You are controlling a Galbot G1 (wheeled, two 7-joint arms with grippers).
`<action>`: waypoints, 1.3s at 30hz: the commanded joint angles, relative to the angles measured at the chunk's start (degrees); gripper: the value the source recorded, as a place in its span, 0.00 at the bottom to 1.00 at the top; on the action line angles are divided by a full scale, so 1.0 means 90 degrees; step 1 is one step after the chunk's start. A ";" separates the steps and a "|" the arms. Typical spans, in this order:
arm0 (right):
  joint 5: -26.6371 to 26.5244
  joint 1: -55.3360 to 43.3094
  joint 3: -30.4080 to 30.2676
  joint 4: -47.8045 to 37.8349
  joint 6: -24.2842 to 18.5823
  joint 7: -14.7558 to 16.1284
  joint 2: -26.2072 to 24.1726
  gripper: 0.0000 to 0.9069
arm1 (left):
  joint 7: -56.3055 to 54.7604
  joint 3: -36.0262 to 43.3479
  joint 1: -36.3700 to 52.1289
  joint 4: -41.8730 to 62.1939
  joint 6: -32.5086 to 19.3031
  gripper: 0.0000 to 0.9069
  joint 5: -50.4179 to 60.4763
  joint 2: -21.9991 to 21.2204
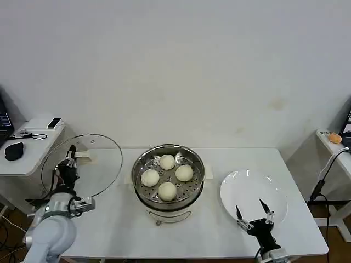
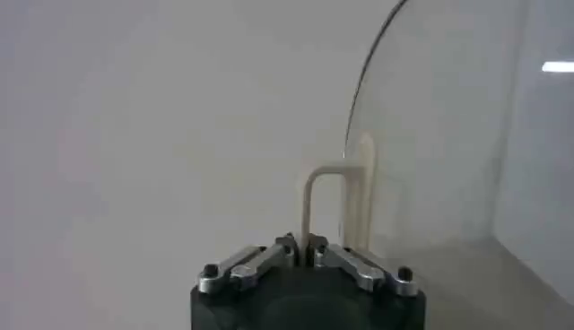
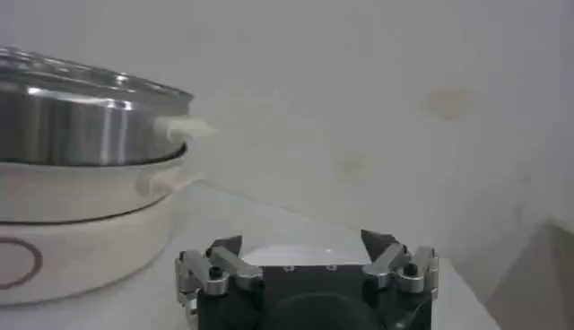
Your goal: Take steamed baozi put them in steamer then cover it.
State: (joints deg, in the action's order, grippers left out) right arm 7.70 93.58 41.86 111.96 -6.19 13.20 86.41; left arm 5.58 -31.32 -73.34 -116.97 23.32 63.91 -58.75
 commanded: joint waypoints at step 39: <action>0.0793 -0.0058 -0.0328 -0.0313 -0.0072 -0.0031 0.0456 1.00 | 0.1426 0.3325 0.1720 0.0887 0.0663 0.00 0.2542 -0.2548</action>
State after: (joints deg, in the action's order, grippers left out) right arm 14.64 93.06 39.56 109.29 -6.88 12.89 90.38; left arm 17.68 -4.34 -57.19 -109.89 29.51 82.81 -79.01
